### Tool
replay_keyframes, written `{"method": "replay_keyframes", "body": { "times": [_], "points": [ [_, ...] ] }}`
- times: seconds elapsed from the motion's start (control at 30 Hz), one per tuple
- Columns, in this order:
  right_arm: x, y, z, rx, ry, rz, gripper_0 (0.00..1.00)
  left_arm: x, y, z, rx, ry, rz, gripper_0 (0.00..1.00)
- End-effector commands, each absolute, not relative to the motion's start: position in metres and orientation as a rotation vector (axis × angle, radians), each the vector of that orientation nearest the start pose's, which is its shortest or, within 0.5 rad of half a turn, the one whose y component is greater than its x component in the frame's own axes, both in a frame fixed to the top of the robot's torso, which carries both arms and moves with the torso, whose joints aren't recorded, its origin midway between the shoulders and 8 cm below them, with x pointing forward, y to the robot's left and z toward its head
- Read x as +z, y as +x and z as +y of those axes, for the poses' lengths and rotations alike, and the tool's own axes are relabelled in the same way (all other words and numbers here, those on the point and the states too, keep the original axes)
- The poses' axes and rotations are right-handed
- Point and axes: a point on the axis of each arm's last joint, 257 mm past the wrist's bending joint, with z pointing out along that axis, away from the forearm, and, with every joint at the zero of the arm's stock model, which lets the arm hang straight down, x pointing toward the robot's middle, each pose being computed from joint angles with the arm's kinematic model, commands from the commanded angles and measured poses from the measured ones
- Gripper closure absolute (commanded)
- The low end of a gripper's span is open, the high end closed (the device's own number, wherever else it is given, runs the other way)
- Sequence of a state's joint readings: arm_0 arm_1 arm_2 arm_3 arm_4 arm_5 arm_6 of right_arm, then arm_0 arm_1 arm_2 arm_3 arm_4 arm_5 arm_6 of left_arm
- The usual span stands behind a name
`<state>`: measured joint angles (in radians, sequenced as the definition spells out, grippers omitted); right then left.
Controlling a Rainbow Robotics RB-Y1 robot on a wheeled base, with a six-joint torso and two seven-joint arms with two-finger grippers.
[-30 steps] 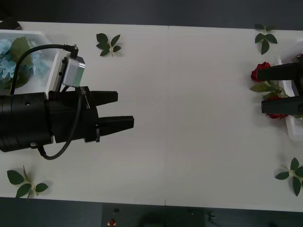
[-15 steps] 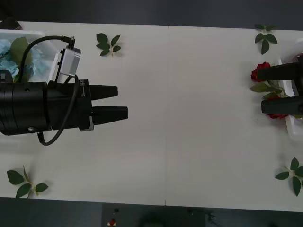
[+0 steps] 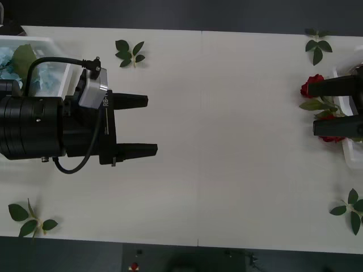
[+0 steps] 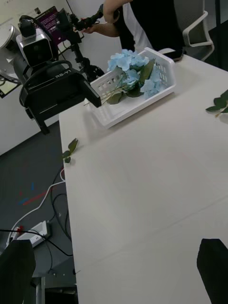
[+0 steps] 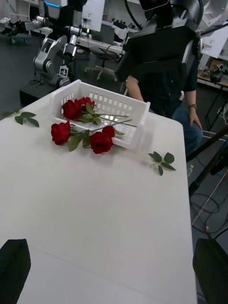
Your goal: Put the red flowers into the right box and the blue flowers into the left box
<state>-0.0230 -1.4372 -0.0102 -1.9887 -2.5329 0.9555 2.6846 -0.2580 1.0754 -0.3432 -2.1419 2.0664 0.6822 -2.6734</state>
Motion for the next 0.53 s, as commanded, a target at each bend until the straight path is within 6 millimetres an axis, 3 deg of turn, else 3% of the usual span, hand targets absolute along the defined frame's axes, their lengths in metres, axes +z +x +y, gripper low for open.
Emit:
{"method": "replay_keyframes", "body": {
  "times": [0.03, 0.53],
  "points": [
    [-0.0164, 0.3469, -0.1799, 0.914, -1.145, 1.637, 0.0, -0.0532, 0.3418, 0.0497, -0.776, 1.308, 1.317, 0.0],
    [-0.0164, 0.3469, -0.1799, 0.914, -1.145, 1.637, 0.0, -0.059, 0.335, 0.0447, -0.81, 1.308, 1.325, 0.0]
  ]
}}
